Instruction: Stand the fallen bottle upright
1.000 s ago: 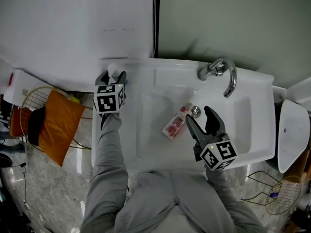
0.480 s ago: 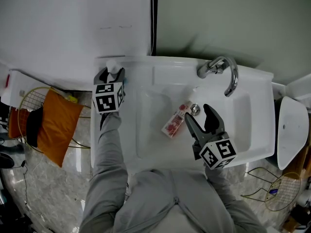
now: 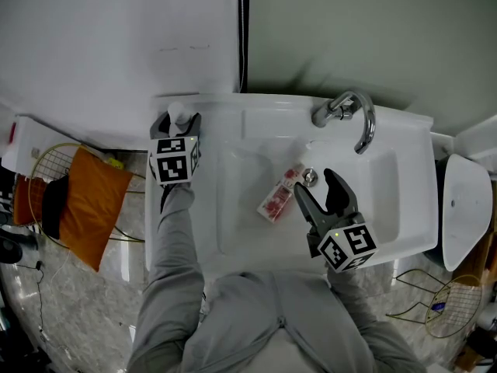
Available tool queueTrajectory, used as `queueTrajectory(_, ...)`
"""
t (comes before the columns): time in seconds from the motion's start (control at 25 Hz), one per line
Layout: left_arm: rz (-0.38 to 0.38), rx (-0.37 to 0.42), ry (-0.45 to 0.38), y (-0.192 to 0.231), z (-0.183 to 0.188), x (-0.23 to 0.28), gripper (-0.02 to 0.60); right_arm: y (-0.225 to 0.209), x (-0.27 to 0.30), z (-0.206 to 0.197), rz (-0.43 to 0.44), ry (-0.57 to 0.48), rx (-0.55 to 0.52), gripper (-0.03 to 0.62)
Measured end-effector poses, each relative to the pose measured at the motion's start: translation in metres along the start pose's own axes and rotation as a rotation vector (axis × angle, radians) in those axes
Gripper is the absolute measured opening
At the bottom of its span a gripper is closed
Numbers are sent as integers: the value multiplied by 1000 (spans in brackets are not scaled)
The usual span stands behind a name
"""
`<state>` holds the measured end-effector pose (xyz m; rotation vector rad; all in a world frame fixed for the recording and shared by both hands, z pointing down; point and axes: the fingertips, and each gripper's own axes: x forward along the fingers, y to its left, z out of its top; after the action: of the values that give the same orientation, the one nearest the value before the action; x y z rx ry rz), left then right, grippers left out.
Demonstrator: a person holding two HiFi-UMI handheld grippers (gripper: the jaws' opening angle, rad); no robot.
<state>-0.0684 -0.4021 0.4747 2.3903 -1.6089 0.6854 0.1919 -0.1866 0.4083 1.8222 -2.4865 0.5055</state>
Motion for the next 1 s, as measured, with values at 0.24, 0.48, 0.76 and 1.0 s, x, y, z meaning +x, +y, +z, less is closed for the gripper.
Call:
queueTrajectory(0.24,7,10,-16,0,4,-12,324,2,-5,3,1,-11,-6,327)
queueTrajectory(0.48,-1,13,-53,0,7,-43,330,4,-11,4,2,-10,-15,327)
queueTrajectory(0.76,-9,26,-130,-5,8,-102,331,-3,-22,2,-21,2,-15,327)
queueTrajectory(1.0,-43,-35,-210,-15,5,-158,331,-18,-25,-6,-46,39,-5,327)
